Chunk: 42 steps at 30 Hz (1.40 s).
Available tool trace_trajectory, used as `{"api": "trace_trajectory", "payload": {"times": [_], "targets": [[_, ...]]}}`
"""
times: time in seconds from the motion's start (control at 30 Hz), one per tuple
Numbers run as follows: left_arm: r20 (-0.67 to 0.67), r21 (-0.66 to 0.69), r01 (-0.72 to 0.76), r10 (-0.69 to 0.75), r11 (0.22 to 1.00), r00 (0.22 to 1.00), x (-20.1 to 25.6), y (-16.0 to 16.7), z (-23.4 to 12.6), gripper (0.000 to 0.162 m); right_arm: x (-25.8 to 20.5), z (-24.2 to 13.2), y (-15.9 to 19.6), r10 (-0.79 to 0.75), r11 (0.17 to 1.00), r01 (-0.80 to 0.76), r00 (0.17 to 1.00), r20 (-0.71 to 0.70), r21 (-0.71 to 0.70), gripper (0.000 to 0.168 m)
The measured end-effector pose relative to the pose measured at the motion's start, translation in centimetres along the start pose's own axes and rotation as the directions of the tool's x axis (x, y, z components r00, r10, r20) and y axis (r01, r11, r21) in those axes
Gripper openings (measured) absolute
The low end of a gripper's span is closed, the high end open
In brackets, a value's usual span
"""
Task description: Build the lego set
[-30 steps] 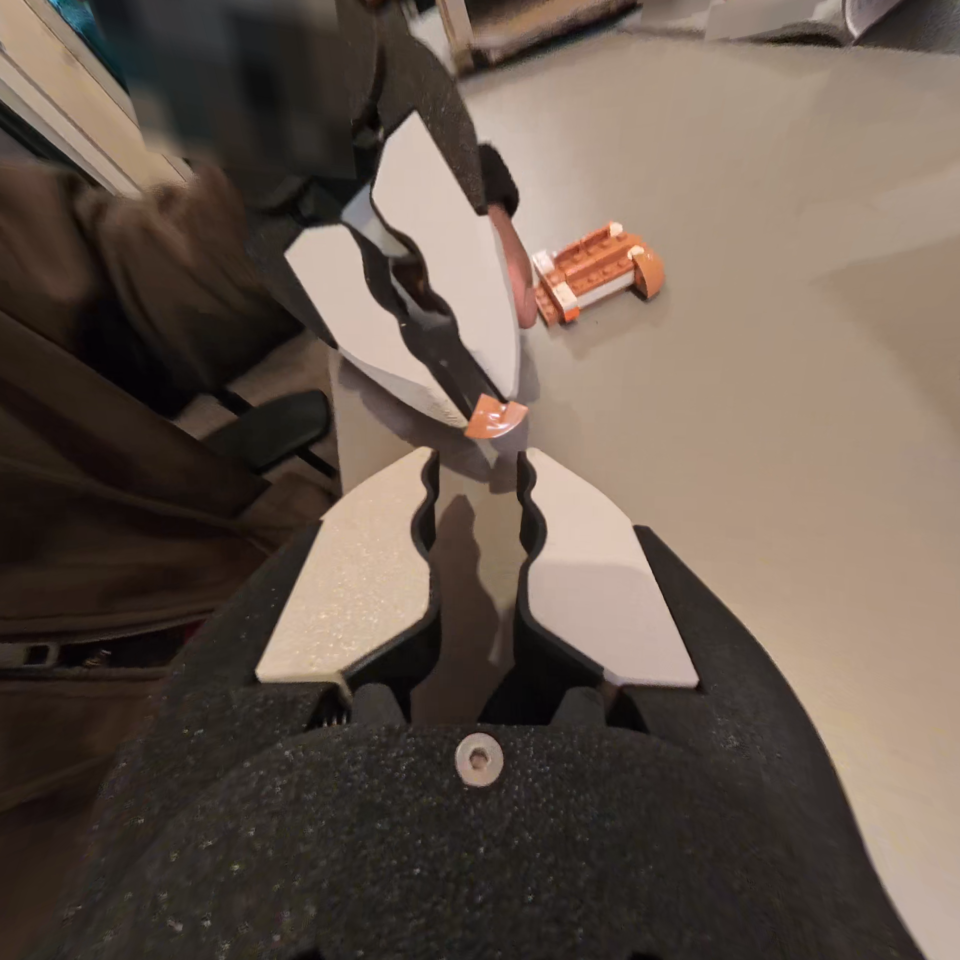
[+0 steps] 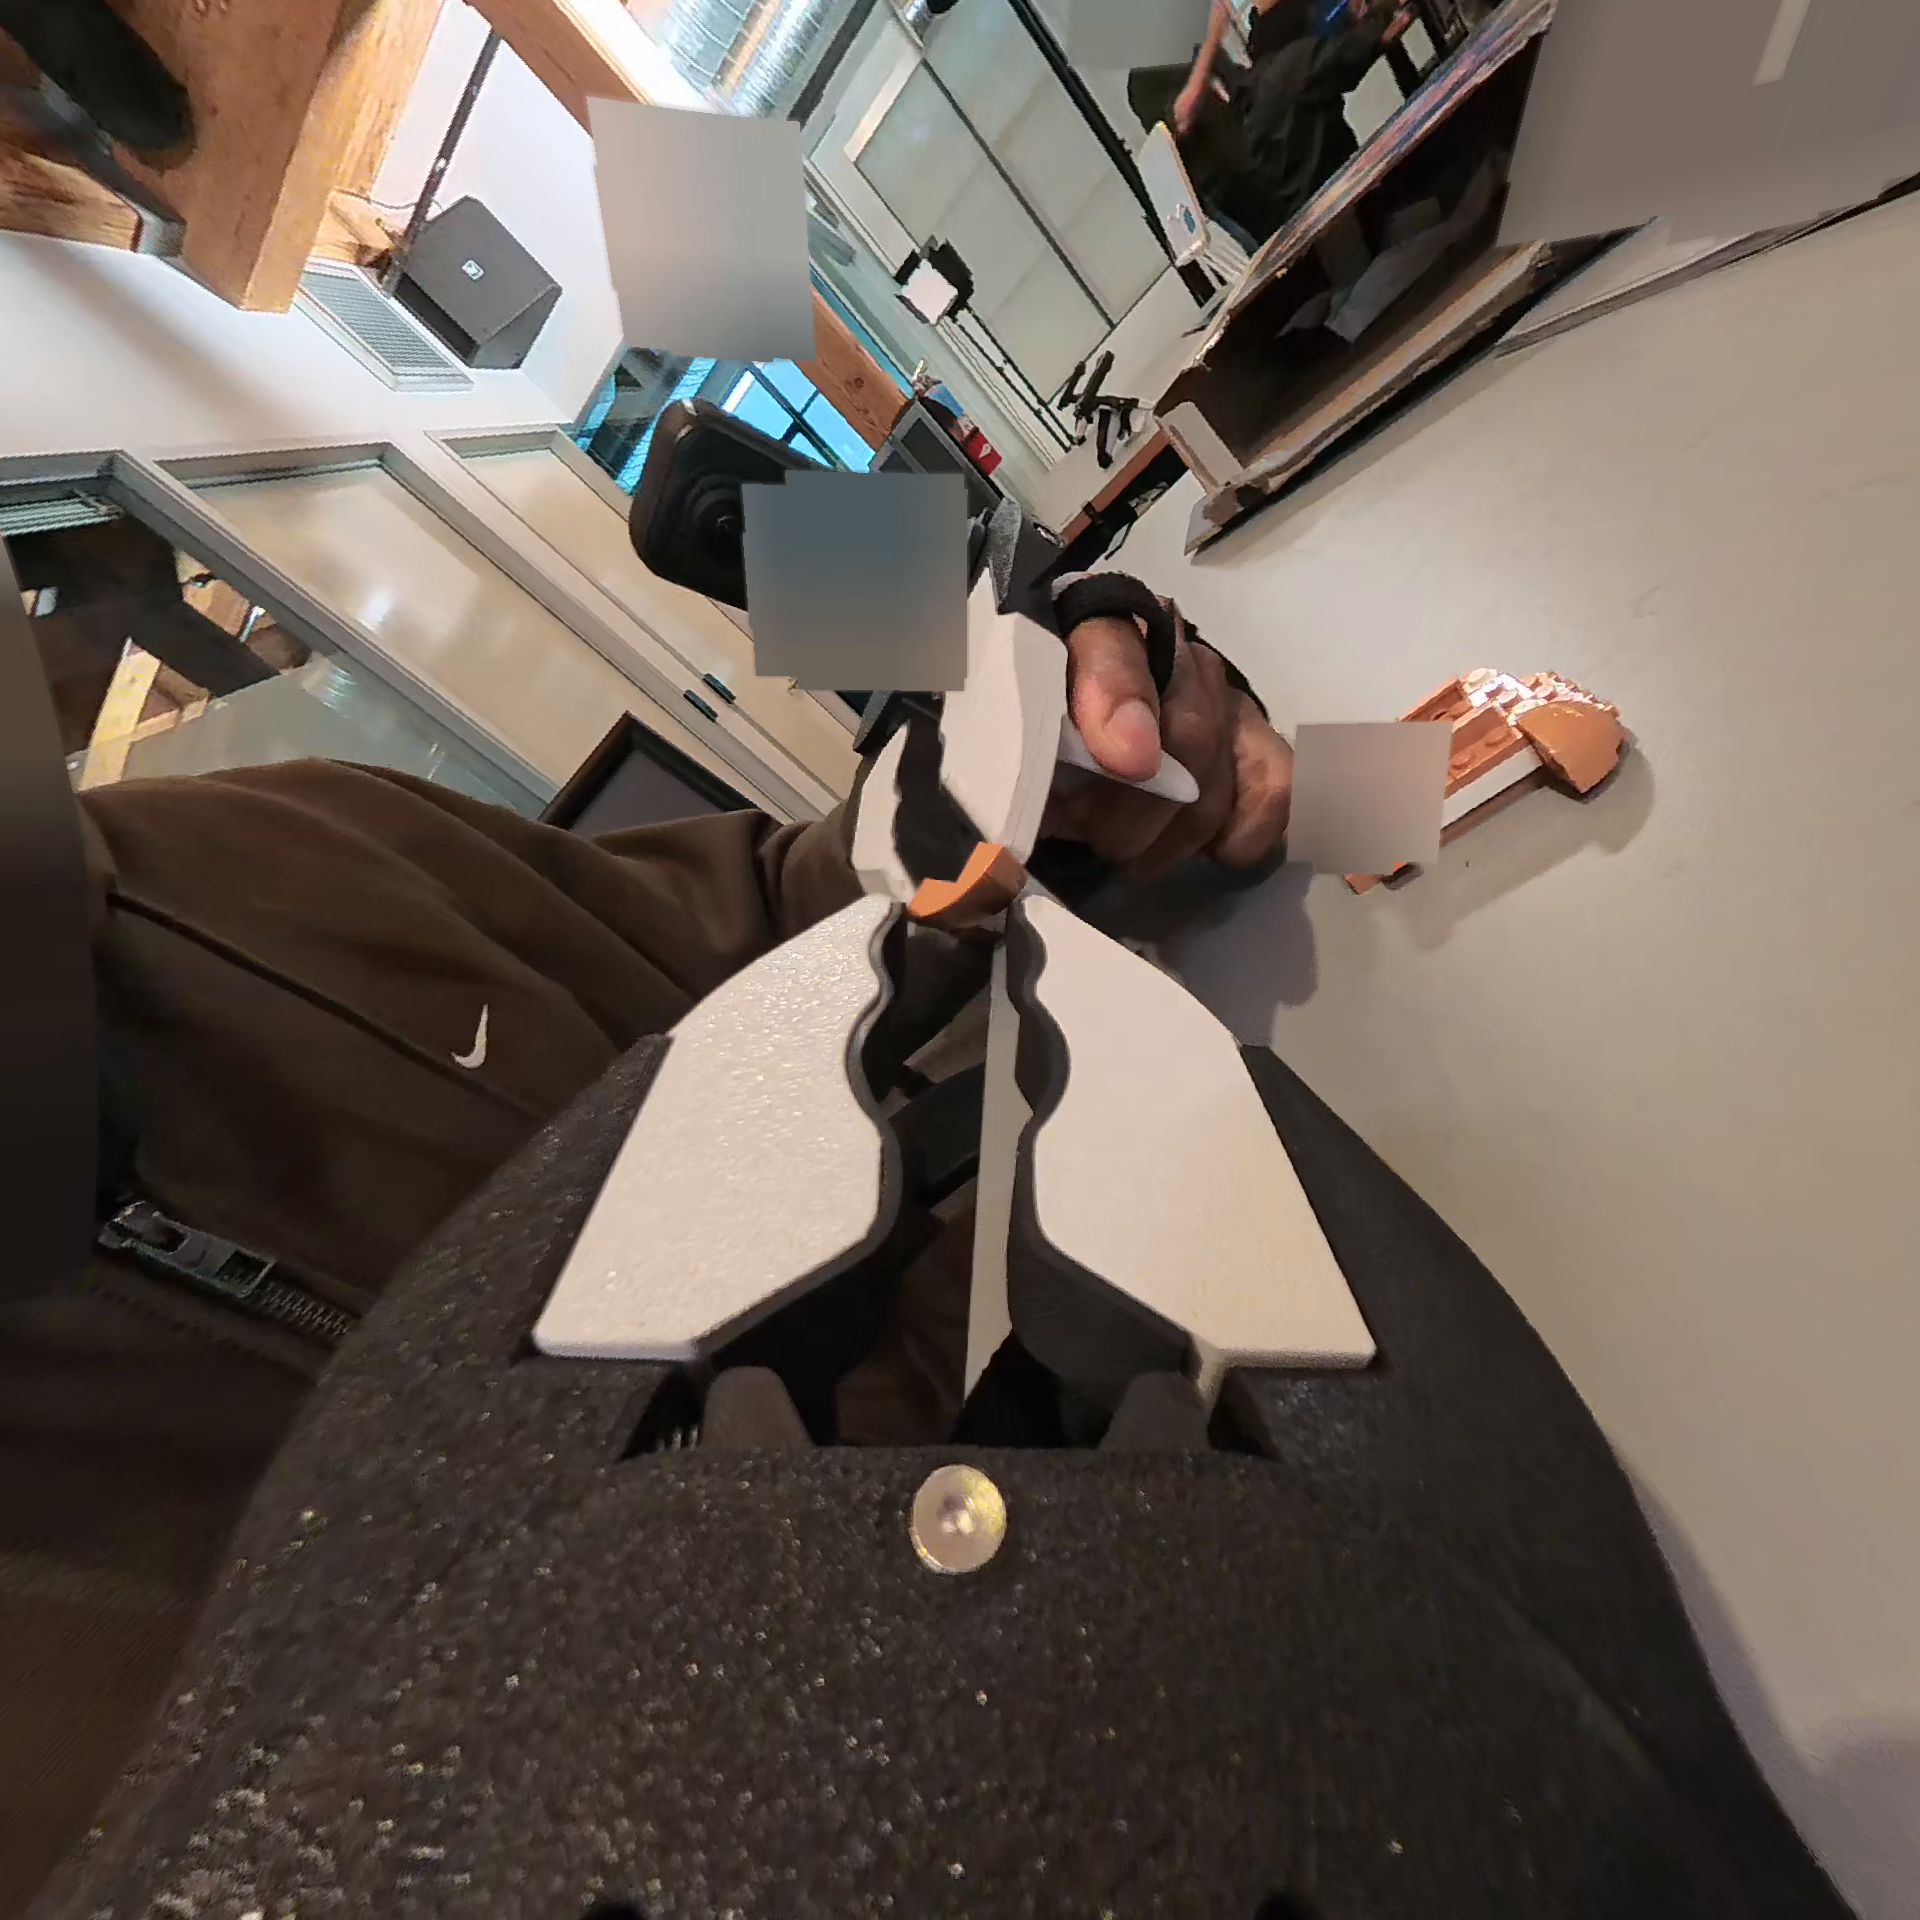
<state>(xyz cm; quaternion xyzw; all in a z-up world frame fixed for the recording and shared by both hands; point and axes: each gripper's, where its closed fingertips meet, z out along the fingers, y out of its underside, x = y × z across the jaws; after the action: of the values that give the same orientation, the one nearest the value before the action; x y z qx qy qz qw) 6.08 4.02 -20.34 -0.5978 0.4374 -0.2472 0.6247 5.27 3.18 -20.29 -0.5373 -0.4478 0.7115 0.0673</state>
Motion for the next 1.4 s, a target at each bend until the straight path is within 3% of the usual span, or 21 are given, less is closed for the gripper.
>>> {"api": "trace_trajectory", "payload": {"times": [0.1,0.23,0.47,0.63,0.83,1.13,1.27,1.4], "targets": [[0.036,-0.028,-0.002,0.003,1.000,0.999,-0.8,0.1,-0.8,0.031,1.0,-0.4,-0.4,-0.026,1.000,0.026,0.997,-0.070,0.004,0.002],[0.060,-0.055,0.071,-0.068,0.996,0.996,-2.1,0.7,-2.0,0.032,2.3,-0.6,-0.9,-0.042,0.999,0.042,0.989,-0.140,-0.006,0.001],[0.105,-0.259,0.065,-0.039,0.964,0.994,-3.0,4.0,-1.3,0.038,5.6,-0.7,-0.1,-0.171,0.980,0.123,0.919,-0.354,-0.156,0.000],[0.110,-0.471,0.001,0.058,0.882,0.992,-3.4,6.9,-1.1,0.029,6.8,-0.4,0.8,-0.225,0.955,0.116,0.883,-0.413,-0.273,0.000],[0.067,-0.502,-0.029,0.072,0.865,0.995,-2.9,7.6,-0.7,0.000,7.6,0.1,1.8,-0.276,0.920,0.110,0.862,-0.425,-0.376,0.000],[0.060,-0.537,-0.005,0.044,0.844,0.997,-2.5,7.7,-2.4,0.015,8.2,-1.7,2.4,-0.360,0.880,0.135,0.816,-0.452,-0.456,0.002],[0.009,-0.611,-0.034,0.050,0.791,0.999,-1.5,8.7,-2.2,0.016,8.1,-1.4,2.7,-0.386,0.859,0.153,0.820,-0.422,-0.488,0.004],[0.010,-0.627,-0.056,0.080,0.777,0.997,-2.0,8.8,-3.1,0.026,8.5,-1.0,2.6,-0.492,0.788,0.228,0.792,-0.362,-0.572,0.009]]}}
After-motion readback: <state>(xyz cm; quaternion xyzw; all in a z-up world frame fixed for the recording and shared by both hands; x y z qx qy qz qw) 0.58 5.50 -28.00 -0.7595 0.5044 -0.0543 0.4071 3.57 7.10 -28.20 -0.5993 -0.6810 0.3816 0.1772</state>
